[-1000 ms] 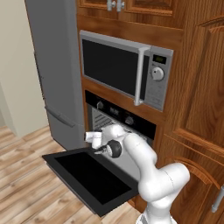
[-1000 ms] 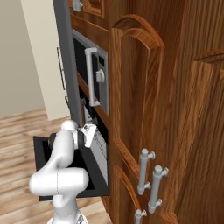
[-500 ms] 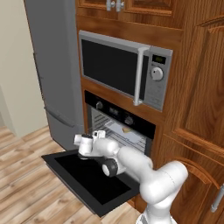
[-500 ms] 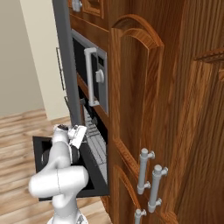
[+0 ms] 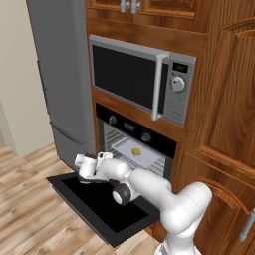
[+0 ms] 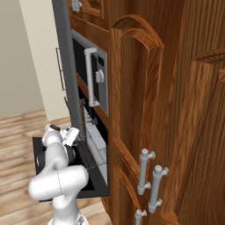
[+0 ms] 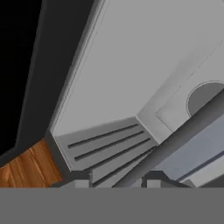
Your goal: Take the baked cake out of the oven and place it on the plate for cooling. Then close the oven door.
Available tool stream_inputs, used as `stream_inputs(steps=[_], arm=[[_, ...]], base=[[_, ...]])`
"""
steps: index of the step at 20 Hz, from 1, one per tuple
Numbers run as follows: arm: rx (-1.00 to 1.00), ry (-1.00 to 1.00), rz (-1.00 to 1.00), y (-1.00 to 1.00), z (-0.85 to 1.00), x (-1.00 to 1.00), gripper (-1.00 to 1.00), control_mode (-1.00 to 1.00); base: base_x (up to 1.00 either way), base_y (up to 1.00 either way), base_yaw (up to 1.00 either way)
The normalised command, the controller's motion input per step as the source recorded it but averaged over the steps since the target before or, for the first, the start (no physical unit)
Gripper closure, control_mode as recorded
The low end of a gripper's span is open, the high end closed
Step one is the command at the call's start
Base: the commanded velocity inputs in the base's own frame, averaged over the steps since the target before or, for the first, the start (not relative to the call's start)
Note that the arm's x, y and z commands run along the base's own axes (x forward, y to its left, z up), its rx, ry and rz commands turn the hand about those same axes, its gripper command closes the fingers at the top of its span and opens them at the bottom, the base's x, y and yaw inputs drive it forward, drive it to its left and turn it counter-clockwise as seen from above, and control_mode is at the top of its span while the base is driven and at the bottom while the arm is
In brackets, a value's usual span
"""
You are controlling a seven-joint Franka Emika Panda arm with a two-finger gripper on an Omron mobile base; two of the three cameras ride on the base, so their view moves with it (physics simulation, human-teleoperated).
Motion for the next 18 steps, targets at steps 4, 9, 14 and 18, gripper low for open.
stream_inputs(steps=[4, 9, 14, 18], arm=[[0.17, 0.38, 0.00, 0.80, -0.36, -0.22, 1.00, -1.00], [0.18, 0.40, 0.00, 0.78, -0.35, -0.26, 1.00, -1.00], [0.19, 0.43, 0.00, 0.75, -0.33, -0.25, 1.00, -1.00], [0.19, 0.45, 0.00, 0.77, -0.33, -0.25, 1.00, -1.00]], base=[[0.00, 0.00, 0.00], [0.00, 0.00, 0.00], [0.00, 0.00, 0.00], [0.00, 0.00, 0.00]])
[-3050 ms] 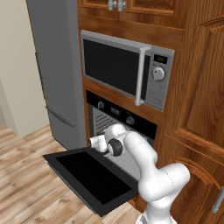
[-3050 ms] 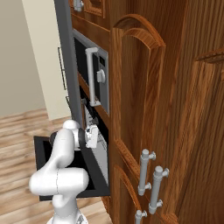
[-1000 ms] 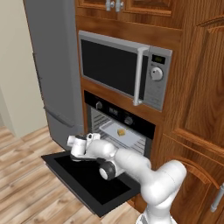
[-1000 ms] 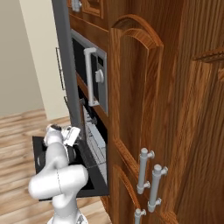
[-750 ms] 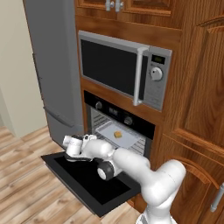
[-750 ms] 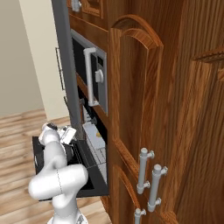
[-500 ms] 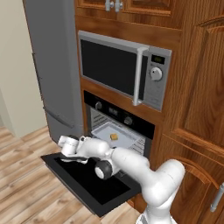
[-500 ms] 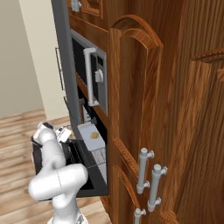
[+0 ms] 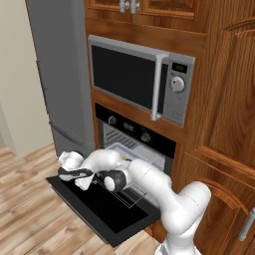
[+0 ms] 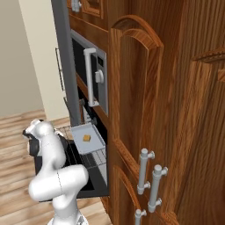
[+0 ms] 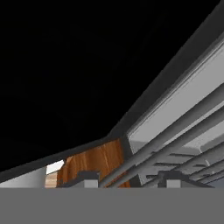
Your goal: Take the baked cake out of the oven and place it on the plate for cooling. Then close the oven door.
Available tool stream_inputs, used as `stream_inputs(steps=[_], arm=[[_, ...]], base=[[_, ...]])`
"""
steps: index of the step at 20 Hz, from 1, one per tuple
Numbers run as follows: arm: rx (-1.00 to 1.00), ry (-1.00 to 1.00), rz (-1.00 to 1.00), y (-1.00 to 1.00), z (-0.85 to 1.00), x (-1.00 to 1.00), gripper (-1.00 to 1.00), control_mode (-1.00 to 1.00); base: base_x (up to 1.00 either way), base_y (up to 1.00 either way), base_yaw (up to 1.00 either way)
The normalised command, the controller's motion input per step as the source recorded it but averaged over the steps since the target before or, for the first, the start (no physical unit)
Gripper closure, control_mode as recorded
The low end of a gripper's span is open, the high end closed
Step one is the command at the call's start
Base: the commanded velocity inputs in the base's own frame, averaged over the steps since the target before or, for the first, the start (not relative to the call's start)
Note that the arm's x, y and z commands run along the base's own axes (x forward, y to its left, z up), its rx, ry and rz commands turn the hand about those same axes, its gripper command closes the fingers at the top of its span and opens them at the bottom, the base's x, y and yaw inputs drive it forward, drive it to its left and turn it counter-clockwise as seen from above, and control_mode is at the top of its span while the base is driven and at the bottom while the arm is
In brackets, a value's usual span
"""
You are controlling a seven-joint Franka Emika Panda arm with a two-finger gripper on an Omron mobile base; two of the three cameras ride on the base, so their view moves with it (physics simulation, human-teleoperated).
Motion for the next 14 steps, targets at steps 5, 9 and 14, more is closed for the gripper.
stream_inputs(steps=[5, 9, 14], arm=[[0.17, 0.41, 0.00, 0.84, -0.39, -0.33, 1.00, -1.00], [0.14, 0.28, 0.00, 0.82, -0.29, -0.48, 1.00, -1.00], [0.08, -0.20, -0.07, 0.20, 0.23, -0.93, 1.00, -1.00]], base=[[0.00, 0.00, 0.00], [0.00, 0.00, 0.00], [0.00, 0.00, 0.00]])
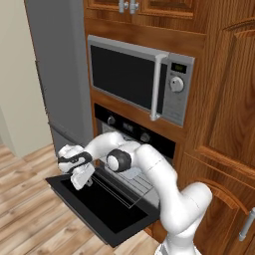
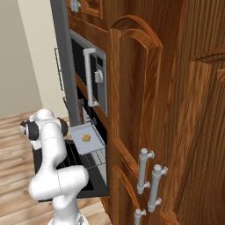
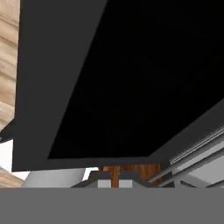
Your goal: Take the baked cake out of the oven and place it on the plate for cooling. Then close the oven door.
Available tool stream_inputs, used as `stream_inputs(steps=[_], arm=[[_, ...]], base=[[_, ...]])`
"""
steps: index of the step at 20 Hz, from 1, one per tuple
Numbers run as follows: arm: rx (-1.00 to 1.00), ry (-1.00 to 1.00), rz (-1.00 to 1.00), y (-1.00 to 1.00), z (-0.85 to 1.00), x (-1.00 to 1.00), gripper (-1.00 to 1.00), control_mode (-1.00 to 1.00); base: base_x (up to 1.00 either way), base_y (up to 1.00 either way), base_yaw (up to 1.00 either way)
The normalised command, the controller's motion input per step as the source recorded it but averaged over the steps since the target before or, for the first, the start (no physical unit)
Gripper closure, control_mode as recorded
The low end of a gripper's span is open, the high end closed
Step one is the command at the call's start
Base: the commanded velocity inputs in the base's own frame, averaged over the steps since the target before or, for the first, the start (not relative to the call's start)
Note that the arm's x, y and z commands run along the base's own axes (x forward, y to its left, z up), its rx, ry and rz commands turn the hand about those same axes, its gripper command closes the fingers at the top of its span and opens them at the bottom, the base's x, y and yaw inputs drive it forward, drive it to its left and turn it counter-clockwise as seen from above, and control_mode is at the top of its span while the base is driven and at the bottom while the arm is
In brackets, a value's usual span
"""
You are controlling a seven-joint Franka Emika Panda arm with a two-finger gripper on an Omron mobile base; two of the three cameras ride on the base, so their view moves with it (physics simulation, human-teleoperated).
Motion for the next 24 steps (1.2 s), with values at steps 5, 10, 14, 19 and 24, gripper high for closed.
stream_inputs(steps=[5, 10, 14, 19, 24], arm=[[0.00, -0.52, -0.16, 0.01, 0.54, -0.94, -1.00, -1.00], [0.00, -0.49, -0.21, -0.06, 0.72, -0.45, -1.00, -1.00], [0.00, -0.34, -0.19, -0.28, 0.54, -0.02, -1.00, -1.00], [0.00, -0.24, -0.20, -0.25, 0.41, 0.15, -1.00, -1.00], [0.00, -0.09, -0.23, -0.05, 0.37, 0.49, -1.00, -1.00]], base=[[0.00, 0.00, 0.00], [0.00, 0.00, 0.00], [0.00, 0.00, 0.00], [0.00, 0.00, 0.00], [0.00, 0.00, 0.00]])
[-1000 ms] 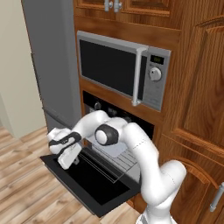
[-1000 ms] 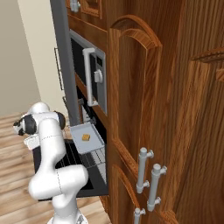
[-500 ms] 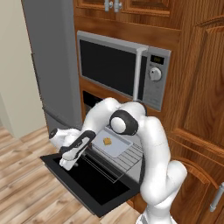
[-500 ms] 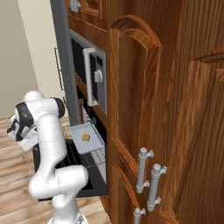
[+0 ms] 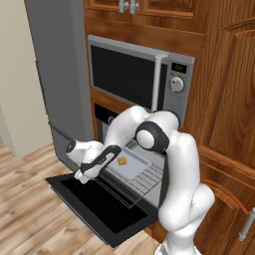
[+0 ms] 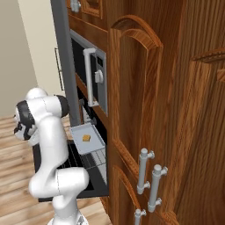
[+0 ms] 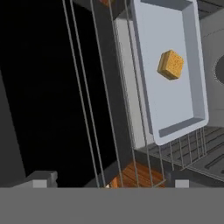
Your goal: Take the baked cake out of the oven and place it on the plate for cooling. Then close the oven door.
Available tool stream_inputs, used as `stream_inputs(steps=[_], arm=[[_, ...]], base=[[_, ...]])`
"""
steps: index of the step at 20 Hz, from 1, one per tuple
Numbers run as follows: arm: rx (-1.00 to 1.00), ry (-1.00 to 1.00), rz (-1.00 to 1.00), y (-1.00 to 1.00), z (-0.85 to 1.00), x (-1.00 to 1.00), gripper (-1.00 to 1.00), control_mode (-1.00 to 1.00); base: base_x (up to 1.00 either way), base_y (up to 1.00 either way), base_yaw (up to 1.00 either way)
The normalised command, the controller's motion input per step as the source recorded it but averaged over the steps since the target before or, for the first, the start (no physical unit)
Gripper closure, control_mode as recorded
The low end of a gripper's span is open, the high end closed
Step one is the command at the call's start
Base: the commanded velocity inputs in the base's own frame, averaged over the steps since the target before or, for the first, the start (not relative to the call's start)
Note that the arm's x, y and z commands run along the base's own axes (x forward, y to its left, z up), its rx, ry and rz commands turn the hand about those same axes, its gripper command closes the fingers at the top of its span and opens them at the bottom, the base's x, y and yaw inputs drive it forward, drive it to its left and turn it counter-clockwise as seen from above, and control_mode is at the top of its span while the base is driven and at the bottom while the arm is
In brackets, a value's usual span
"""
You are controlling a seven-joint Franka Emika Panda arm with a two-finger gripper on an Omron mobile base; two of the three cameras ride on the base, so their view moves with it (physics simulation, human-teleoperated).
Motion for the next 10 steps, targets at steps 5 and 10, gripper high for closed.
stream_inputs(steps=[5, 10], arm=[[0.00, 0.02, -0.18, -0.06, 0.22, 0.66, -1.00, -1.00], [0.00, 0.06, -0.03, -0.22, 0.11, 0.41, -1.00, -1.00]], base=[[0.00, 0.00, 0.00], [0.00, 0.00, 0.00]])
